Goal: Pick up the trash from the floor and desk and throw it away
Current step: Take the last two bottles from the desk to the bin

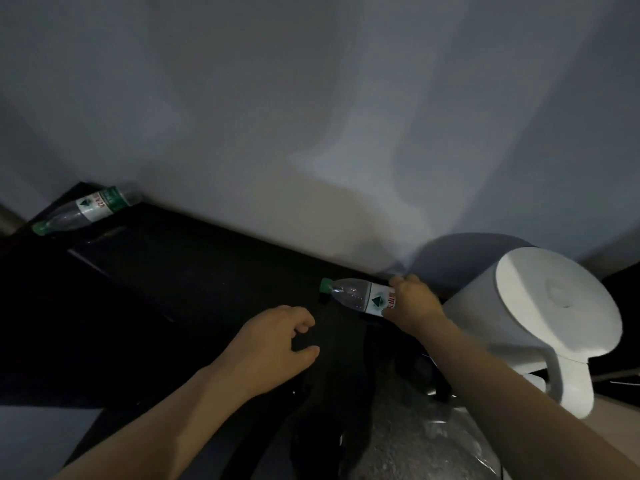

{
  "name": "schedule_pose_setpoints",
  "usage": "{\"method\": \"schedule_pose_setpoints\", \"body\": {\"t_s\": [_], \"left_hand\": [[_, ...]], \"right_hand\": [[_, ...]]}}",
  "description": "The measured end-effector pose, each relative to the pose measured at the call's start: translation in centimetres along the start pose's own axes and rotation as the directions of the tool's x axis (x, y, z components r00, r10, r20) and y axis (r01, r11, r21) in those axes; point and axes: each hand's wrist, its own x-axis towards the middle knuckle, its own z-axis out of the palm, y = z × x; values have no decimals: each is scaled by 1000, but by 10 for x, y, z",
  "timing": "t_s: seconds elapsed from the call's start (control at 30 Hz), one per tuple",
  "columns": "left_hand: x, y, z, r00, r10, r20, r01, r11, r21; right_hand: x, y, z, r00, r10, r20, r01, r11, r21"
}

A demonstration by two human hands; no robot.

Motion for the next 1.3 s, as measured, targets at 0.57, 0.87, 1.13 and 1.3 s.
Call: {"method": "schedule_pose_setpoints", "body": {"t_s": [0.57,0.87,1.13,1.3], "left_hand": [[1,-8,0,998,-61,-17,60,997,-54],[-31,16,-13,996,-80,-42,77,995,-70],[-105,5,-17,959,-220,-180,197,971,-139],[-173,-29,-36,900,-317,-297,286,947,-146]], "right_hand": [[-11,-2,35,997,21,70,-34,983,183],[-78,-8,-21,995,23,-92,23,881,473],[-132,-61,-36,971,-173,-167,240,723,648],[-163,-128,-41,938,-312,-152,328,653,682]]}}
